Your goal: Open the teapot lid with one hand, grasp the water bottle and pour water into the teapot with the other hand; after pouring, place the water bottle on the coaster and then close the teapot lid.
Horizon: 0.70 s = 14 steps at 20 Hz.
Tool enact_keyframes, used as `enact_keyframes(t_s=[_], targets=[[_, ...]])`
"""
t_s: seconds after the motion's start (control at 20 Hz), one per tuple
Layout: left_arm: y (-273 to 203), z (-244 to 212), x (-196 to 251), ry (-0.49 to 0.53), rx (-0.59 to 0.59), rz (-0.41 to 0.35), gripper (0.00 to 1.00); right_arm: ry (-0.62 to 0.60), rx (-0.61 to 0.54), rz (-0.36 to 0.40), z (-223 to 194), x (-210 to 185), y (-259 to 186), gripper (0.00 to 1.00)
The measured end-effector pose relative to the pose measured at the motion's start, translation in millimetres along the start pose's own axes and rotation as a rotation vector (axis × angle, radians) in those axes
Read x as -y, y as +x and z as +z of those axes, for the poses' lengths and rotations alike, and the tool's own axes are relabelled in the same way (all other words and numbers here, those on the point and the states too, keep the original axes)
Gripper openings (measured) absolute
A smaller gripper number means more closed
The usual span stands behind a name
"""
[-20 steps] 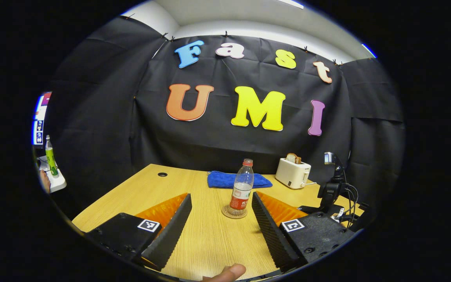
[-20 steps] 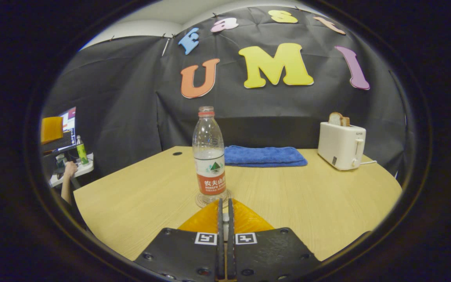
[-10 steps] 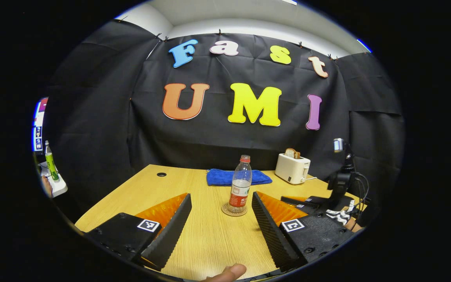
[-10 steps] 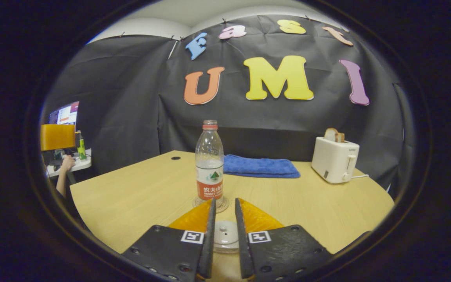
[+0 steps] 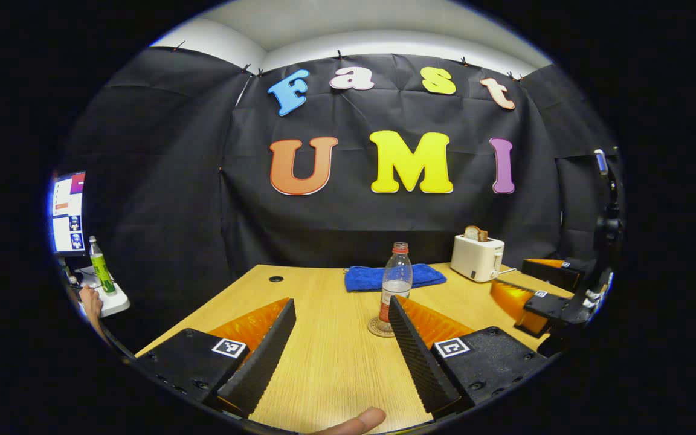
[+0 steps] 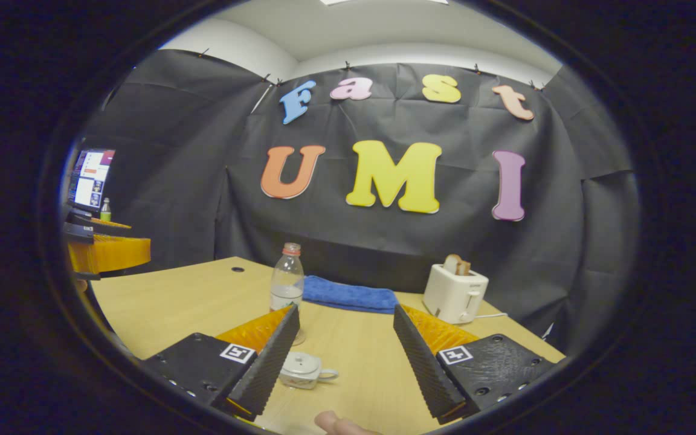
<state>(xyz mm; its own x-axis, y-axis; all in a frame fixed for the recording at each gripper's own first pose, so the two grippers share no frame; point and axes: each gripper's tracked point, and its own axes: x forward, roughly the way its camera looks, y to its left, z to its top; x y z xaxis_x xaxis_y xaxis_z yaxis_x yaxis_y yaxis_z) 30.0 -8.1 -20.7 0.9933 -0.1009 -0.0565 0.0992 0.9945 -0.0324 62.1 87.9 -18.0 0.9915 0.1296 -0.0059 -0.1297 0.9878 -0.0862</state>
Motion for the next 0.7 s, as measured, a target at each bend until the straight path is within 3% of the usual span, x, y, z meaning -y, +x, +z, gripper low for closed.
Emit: enact_keyframes(t_s=[0.3, 0.4, 0.7], targets=[[-11, 6, -1, 0.031, -0.003, 0.055, 0.97, 0.033, 0.052, -0.118, 35, 62, -44, 0.96], [-21, 15, 1, 0.057, 0.019, 0.076, 0.97, 0.054, 0.068, -0.121, 43, 76, -57, 0.97], [-40, 40, 20, 0.069, 0.106, 0.075, 0.97, 0.123, 0.012, -0.181, 26, 125, -79, 0.96]])
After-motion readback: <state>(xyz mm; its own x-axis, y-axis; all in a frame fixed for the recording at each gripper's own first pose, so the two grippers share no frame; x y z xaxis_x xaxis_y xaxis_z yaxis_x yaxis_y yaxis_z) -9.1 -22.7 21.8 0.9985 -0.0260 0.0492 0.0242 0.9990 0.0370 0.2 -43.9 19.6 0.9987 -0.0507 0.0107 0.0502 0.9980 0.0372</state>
